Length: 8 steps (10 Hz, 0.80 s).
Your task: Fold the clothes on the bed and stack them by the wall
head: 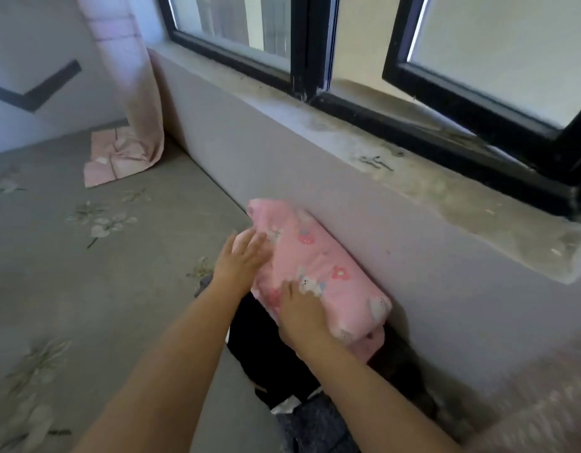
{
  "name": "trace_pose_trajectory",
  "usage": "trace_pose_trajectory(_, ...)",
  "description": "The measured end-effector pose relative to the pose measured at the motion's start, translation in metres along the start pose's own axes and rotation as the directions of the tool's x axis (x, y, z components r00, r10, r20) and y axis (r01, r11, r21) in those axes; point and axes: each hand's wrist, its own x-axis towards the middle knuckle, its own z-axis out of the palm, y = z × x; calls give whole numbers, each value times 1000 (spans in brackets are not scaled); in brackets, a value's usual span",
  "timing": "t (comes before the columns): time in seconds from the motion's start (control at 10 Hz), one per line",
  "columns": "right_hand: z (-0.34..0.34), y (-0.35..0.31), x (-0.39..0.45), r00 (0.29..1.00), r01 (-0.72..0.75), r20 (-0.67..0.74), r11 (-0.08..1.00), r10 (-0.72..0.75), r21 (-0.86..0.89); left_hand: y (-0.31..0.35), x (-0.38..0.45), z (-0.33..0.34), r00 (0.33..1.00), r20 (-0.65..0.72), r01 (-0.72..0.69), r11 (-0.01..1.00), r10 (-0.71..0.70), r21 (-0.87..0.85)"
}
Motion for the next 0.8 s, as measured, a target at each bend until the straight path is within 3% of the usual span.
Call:
trace_pose_trajectory(0.1, 31, 14, 13, 973, 121, 153, 948, -171, 293, 17, -3, 43, 926, 378, 43, 994, 0, -105)
trace_pose_trajectory(0.2, 29, 44, 19, 973, 139, 100, 870, -210, 474, 20, 2, 51, 909, 417, 57, 986, 13, -156)
trace_pose_trajectory(0.3, 27, 82, 28, 980, 198, -39, 957, -195, 212, 17, 13, 36, 875, 484, 98, 975, 12, -202)
trace_pose_trajectory(0.4, 38, 99, 30, 973, 138, 159, 976, -165, 167, 31, 26, 16, 852, 516, 278, 910, -86, -307)
trace_pose_trajectory(0.5, 51, 98, 26, 957, 180, 181, 954, -227, 241, 64, 30, 8, 847, 454, 482, 761, -277, -434)
trace_pose_trajectory(0.6, 54, 104, 22, 946, 217, 182, 939, -270, 266, 97, 17, 23, 911, 340, 377, 808, -235, -452)
trace_pose_trajectory(0.7, 45, 112, 19, 929, 219, 178, 870, -324, 443, 104, 5, 36, 922, 326, 348, 815, -209, -462)
trace_pose_trajectory(0.8, 8, 121, 22, 987, 88, -1, 526, -162, 846, 101, 5, 39, 926, 310, 350, 796, -215, -493)
